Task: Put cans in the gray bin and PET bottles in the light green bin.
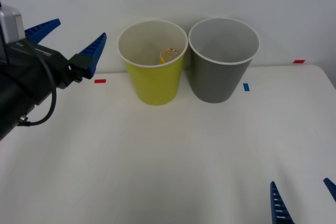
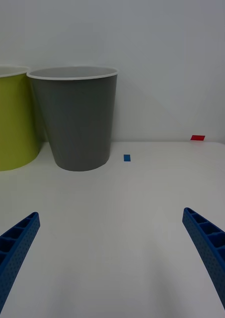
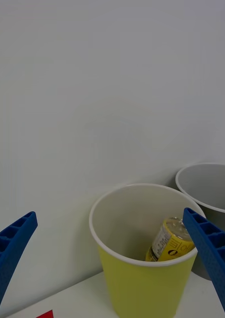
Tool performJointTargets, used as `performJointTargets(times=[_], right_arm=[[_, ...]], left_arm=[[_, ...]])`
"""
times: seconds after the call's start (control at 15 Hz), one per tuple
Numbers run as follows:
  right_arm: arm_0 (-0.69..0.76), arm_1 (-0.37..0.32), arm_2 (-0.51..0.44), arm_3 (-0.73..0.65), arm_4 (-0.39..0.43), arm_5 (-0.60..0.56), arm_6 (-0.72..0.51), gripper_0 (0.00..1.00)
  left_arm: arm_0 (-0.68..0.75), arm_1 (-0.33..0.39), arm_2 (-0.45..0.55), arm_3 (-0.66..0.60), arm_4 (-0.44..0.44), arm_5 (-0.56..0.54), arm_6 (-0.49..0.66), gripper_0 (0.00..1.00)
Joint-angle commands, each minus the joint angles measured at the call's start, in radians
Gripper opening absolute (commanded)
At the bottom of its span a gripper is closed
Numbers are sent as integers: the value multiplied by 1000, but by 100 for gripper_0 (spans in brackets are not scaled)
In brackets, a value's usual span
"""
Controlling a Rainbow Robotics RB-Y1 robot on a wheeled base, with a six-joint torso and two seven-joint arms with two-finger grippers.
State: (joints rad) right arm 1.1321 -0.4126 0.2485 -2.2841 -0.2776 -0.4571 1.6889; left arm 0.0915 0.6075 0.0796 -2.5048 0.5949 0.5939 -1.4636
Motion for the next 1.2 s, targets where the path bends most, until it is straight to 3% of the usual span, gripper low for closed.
performJointTargets(times=[0.07,0.33,0.6,0.87,0.93,1.2], right_arm=[[0,0,0,0,0,0,0,100],[0,0,0,0,0,0,0,100],[0,0,0,0,0,0,0,100],[0,0,0,0,0,0,0,100],[0,0,0,0,0,0,0,100],[0,0,0,0,0,0,0,100]], left_arm=[[97,-57,15,-28,17,-2,-11,100],[258,-81,14,-37,28,-115,-27,100],[386,-29,12,-32,31,-256,-30,100],[456,-84,14,-29,33,-290,-52,100],[459,-58,19,-20,34,-309,-55,100],[527,14,-64,118,6,-645,-69,100]])
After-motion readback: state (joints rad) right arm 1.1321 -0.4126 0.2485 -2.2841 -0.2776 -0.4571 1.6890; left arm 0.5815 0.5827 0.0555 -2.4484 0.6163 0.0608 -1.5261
